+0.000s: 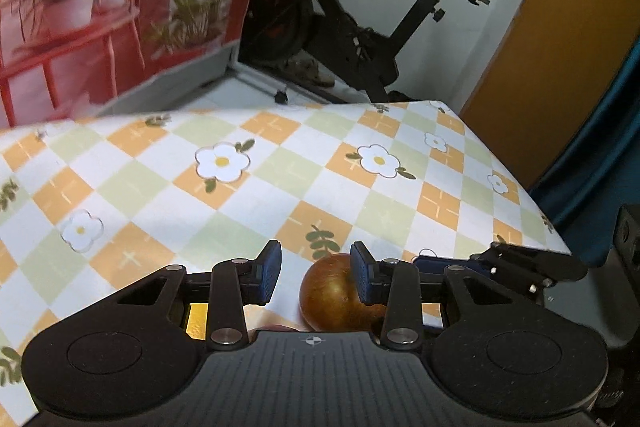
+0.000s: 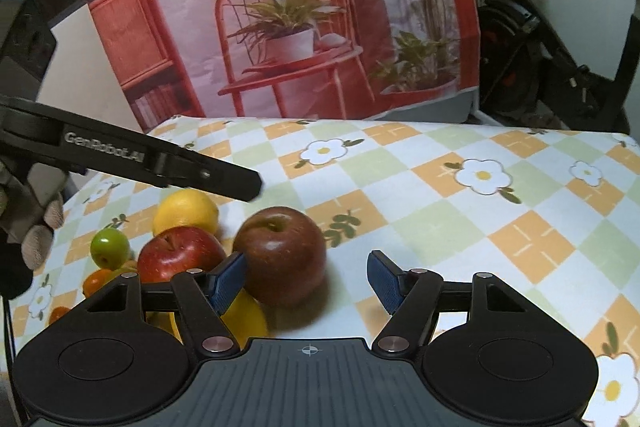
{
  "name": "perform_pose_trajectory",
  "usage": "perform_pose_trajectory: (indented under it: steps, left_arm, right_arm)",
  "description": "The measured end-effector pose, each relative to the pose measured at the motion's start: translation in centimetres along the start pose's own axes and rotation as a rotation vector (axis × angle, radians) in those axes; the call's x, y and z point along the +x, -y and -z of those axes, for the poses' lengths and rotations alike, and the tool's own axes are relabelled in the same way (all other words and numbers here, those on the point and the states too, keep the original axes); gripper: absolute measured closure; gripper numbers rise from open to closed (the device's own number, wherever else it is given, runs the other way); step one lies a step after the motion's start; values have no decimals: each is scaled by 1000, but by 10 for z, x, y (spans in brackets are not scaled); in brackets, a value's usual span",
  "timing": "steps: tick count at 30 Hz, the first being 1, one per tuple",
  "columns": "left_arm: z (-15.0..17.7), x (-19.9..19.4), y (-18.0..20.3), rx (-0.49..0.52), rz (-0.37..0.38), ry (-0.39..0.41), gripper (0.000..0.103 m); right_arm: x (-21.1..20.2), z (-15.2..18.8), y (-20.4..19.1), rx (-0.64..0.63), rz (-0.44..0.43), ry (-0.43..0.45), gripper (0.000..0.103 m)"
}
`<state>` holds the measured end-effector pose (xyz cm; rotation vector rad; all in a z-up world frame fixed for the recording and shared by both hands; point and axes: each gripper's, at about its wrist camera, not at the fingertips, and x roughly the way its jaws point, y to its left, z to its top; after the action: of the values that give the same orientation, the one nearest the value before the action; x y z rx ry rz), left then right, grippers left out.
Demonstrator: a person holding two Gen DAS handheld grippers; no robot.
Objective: Organize fruits
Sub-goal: 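Move the left gripper toward the large dark red apple, then close the left gripper around the dark red apple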
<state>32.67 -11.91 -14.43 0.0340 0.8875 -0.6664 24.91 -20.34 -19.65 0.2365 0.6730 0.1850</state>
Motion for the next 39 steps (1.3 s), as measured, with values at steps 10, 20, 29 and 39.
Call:
perform_pose_trajectory:
  steps: [10,20,29,39]
  left_arm:
    - [-2,14,-9,-62,98,-77,63]
    - [2,21,-18,-102,160,-104,68]
    - [1,13,-14,-85,164,-86,68]
    - [-2,-32,2,-52,163,-27,68]
  right_arm:
    - [20,-4,-6,19,-44,-28,39]
    - [31,-1,4,94,-85,-34,46]
    - [23,2,2,100,-85,16,47]
    - [-13,-10,-19,54,-91,76,47]
